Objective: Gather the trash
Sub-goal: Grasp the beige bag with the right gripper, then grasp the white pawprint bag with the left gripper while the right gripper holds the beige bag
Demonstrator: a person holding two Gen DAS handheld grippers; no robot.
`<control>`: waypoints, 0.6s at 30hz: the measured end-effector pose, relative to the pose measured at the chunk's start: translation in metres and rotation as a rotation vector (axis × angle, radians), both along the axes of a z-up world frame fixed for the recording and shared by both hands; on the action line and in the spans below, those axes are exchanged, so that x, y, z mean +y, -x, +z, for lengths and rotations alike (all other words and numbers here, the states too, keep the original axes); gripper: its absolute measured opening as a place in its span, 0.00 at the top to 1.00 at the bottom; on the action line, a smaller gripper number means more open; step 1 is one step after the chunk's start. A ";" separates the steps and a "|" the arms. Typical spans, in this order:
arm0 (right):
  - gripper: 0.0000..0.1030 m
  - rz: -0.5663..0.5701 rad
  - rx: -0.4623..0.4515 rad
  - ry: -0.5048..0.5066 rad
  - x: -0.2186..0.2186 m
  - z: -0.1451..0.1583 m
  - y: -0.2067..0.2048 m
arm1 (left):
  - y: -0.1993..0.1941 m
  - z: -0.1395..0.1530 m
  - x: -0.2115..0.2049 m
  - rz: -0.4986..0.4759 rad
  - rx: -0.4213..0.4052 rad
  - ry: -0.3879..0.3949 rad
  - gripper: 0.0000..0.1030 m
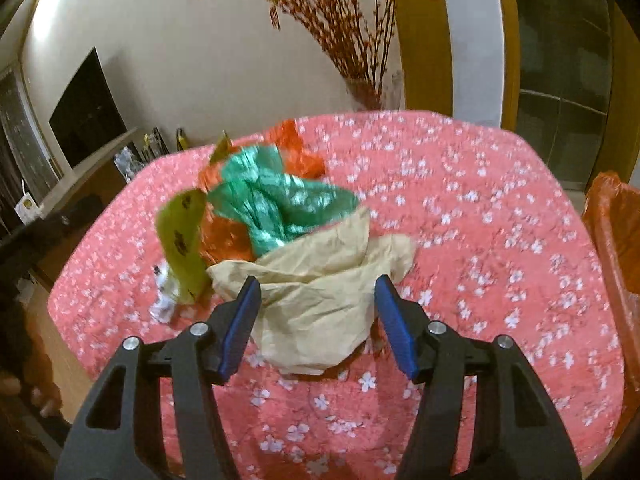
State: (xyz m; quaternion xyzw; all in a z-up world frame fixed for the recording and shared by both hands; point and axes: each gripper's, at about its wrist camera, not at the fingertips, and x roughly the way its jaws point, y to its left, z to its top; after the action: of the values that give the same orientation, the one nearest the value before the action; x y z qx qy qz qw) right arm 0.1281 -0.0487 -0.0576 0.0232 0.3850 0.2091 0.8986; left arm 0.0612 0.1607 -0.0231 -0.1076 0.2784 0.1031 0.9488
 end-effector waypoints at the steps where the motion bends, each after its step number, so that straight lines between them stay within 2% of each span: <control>1: 0.57 0.002 0.009 0.005 0.001 -0.003 -0.001 | 0.000 -0.001 0.001 0.001 0.005 0.005 0.30; 4: 0.67 0.011 0.034 0.019 0.000 -0.010 -0.001 | -0.002 -0.008 0.004 -0.001 0.018 0.018 0.30; 10: 0.78 -0.003 0.028 0.016 -0.008 -0.011 0.003 | -0.008 -0.016 0.001 -0.009 0.045 0.026 0.30; 15: 0.84 -0.030 0.026 0.017 -0.021 -0.013 0.005 | -0.017 -0.025 -0.007 -0.027 0.084 0.014 0.30; 18: 0.85 -0.057 0.026 0.019 -0.031 -0.014 0.004 | -0.024 -0.031 -0.013 -0.041 0.115 0.016 0.30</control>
State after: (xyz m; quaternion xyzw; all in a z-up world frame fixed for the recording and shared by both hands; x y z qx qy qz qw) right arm 0.1240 -0.0800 -0.0719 0.0284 0.3977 0.1793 0.8994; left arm 0.0849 0.1474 -0.0543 -0.1034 0.3354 0.0873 0.9323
